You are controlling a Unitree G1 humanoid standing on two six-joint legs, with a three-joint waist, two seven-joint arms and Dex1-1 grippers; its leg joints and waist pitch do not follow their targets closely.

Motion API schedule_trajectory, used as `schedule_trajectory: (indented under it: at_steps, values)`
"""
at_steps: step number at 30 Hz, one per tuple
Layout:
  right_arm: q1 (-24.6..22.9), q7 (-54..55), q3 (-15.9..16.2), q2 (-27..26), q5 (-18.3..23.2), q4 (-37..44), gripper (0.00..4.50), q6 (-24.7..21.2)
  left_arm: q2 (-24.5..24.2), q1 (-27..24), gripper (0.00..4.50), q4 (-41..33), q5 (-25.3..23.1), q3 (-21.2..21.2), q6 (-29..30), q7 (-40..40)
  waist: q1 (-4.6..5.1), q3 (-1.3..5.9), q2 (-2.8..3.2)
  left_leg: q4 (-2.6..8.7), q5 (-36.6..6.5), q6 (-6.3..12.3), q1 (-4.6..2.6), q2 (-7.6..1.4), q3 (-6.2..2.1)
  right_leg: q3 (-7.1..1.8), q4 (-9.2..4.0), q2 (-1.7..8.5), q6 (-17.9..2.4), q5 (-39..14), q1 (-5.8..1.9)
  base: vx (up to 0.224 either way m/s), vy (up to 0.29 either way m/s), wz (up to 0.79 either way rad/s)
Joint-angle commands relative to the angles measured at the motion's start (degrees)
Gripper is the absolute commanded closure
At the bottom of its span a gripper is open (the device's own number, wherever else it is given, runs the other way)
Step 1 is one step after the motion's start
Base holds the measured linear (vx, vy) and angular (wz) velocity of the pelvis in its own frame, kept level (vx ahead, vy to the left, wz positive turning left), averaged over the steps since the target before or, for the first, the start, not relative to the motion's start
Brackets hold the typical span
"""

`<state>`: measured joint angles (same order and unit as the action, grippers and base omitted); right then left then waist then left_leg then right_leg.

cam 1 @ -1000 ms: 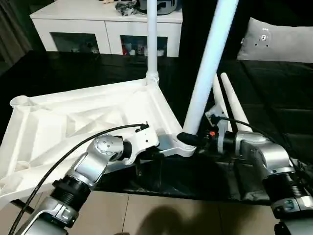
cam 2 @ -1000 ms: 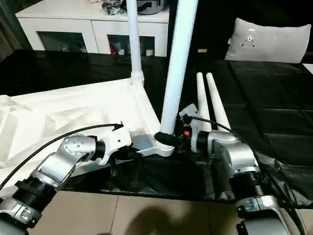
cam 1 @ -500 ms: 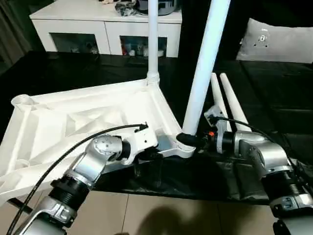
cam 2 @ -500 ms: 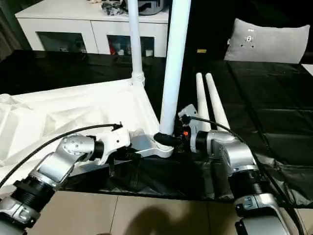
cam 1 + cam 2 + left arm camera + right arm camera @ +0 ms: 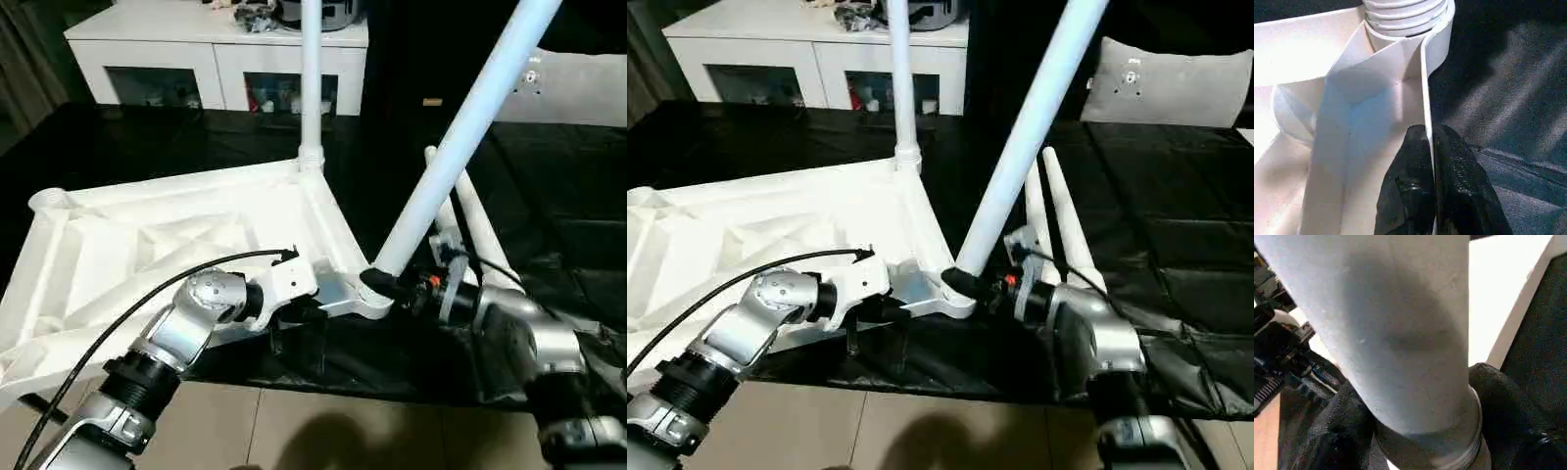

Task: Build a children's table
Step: Insert table leg to table base

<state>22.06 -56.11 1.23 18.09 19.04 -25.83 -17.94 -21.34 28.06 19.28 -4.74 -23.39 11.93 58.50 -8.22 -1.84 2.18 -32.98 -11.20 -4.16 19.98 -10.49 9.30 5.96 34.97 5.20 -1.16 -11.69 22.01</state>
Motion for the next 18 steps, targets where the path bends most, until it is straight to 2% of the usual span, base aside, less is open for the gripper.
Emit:
schedule_trajectory:
  at_steps: [1,2,3,8,9,15,17,18]
  values:
    - [-2.25,1.93,2.69,0.81,-4.66,-1.83,1.93,0.43,-0.79,0.13,4.5,1.41,-1.73,-1.56,0.17,1.13,0.05,2.8,0.38,3.7,-11.13,1.68,0.24,-2.65,-0.7,-3.2,-4.73,3.99,-10.64,-10.64,-2.89,0.0,0.0,0.0]
    - [-2.48,2.19,3.88,1.33,-5.92,-1.67,1.93,0.91,-0.85,0.16,4.5,1.41,-1.71,-1.72,0.23,1.38,0.03,2.76,0.68,3.74,-11.47,1.52,0.23,-2.64,-0.77,-3.2,-4.71,4.03,-10.54,-11.22,-2.86,0.0,0.0,0.0]
    - [-2.42,1.97,4.42,1.54,-6.34,-1.7,1.93,1.0,-0.93,0.21,4.5,1.45,-1.68,-1.84,0.23,1.57,0.14,2.71,0.42,3.79,-12.12,1.55,0.21,-2.54,-0.71,-3.19,-4.93,3.98,-10.05,-12.57,-2.88,0.0,0.0,0.0]
    - [-1.19,1.12,5.94,2.19,-7.18,-2.3,1.93,0.04,-1.49,0.59,4.5,1.65,-1.82,-2.27,-0.07,2.55,0.17,2.94,0.66,3.77,-11.5,2.11,0.35,-2.58,-0.81,-3.19,-4.84,3.92,-9.6,-12.82,-2.88,0.0,0.0,0.0]
    - [-0.11,-0.39,6.99,2.61,-7.54,-3.42,1.93,-0.72,-2.06,1.05,4.5,1.87,-1.93,-2.67,-0.34,3.51,0.19,2.96,0.47,3.77,-11.5,2.2,0.34,-2.56,-0.8,-3.14,-4.82,3.89,-9.65,-12.92,-2.87,0.0,0.0,0.0]
    - [2.2,-4.33,9.86,3.49,-8.85,-6.42,1.93,-2.37,-3.66,2.37,4.5,2.92,-2.2,-3.71,-1.61,6.61,0.15,2.94,0.46,3.78,-11.47,2.46,0.36,-2.69,-0.75,-3.17,-4.74,3.95,-10.18,-12.92,-2.69,0.0,0.0,0.0]
    - [4.28,-6.18,11.53,3.73,-10.11,-9.43,1.93,-2.02,-4.46,3.57,4.5,4.5,-2.8,-4.3,-2.57,8.1,0.24,2.88,-0.12,3.85,-12.14,2.47,0.27,-2.63,-0.63,-3.15,-4.93,3.9,-10.09,-14.01,-2.64,0.0,0.0,0.0]
    - [4.28,-6.18,11.53,3.73,-10.11,-9.43,1.93,-2.02,-4.46,3.57,4.5,4.5,-2.8,-4.3,-2.57,8.1,0.26,2.91,0.08,3.87,-12.17,2.32,0.27,-2.62,-0.68,-3.17,-4.77,3.95,-10.19,-14.23,-2.68,0.0,0.0,0.0]
